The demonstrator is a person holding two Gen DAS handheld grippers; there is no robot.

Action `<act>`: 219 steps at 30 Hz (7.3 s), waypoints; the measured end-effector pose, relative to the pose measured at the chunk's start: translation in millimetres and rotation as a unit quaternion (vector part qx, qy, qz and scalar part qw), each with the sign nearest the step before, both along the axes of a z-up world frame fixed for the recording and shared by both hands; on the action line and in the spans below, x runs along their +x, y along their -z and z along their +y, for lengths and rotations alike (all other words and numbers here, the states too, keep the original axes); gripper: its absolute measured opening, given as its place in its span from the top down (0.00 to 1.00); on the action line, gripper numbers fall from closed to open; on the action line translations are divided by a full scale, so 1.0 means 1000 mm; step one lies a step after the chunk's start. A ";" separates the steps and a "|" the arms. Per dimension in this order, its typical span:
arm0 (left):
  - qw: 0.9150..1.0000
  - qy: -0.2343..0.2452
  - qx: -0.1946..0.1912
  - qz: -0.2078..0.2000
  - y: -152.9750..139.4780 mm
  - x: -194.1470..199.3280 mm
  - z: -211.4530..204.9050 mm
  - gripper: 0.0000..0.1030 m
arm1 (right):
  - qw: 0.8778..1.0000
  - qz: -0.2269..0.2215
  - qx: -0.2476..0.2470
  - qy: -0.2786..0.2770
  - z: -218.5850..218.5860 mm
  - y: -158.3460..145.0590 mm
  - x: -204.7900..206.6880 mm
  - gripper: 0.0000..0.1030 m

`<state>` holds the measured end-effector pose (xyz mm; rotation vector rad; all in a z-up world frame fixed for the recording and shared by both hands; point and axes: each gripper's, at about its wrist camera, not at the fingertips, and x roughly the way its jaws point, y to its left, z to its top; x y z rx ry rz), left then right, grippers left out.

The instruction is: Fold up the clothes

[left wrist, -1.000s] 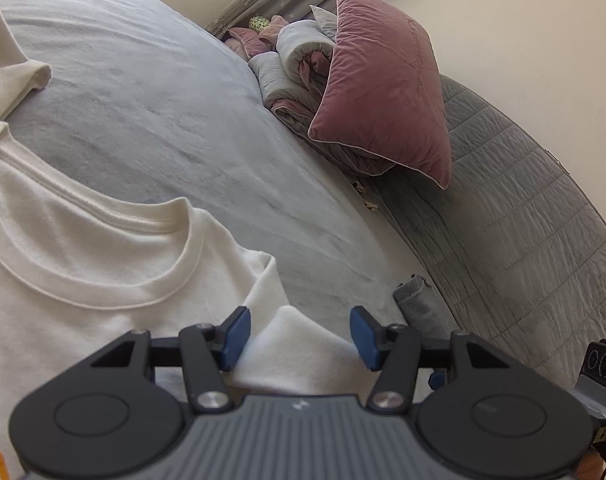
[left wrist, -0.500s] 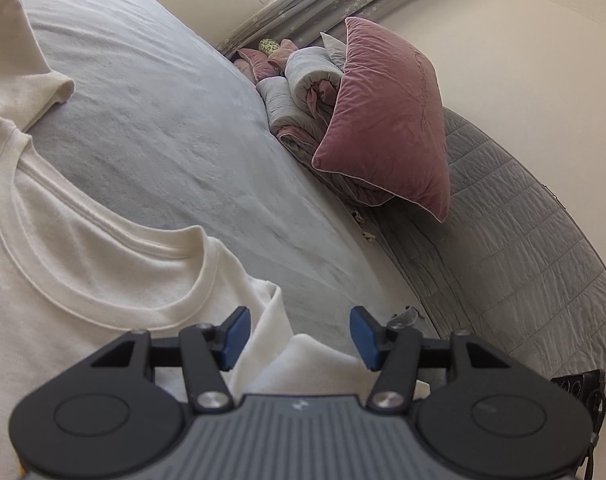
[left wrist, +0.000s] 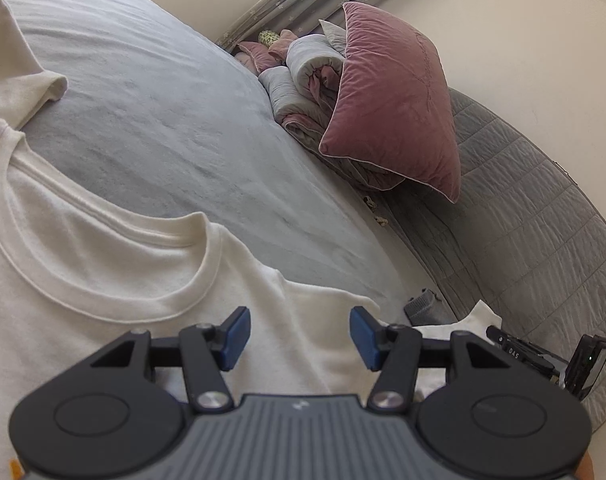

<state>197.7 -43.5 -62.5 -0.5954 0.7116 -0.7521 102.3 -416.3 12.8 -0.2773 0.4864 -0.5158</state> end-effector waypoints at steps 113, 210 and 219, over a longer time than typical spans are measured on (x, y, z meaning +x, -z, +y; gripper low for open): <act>0.785 -0.498 0.367 -0.011 -0.070 -0.028 0.322 0.94 | 0.861 0.064 0.374 -0.339 0.282 0.057 0.119 0.50; 0.945 -0.132 0.285 -0.089 -0.014 0.028 0.234 0.52 | 0.877 0.089 0.283 -0.378 0.331 0.044 0.165 0.38; 0.924 -0.176 0.312 -0.132 -0.022 0.007 0.222 0.95 | 0.897 0.044 0.194 -0.395 0.350 0.050 0.144 0.83</act>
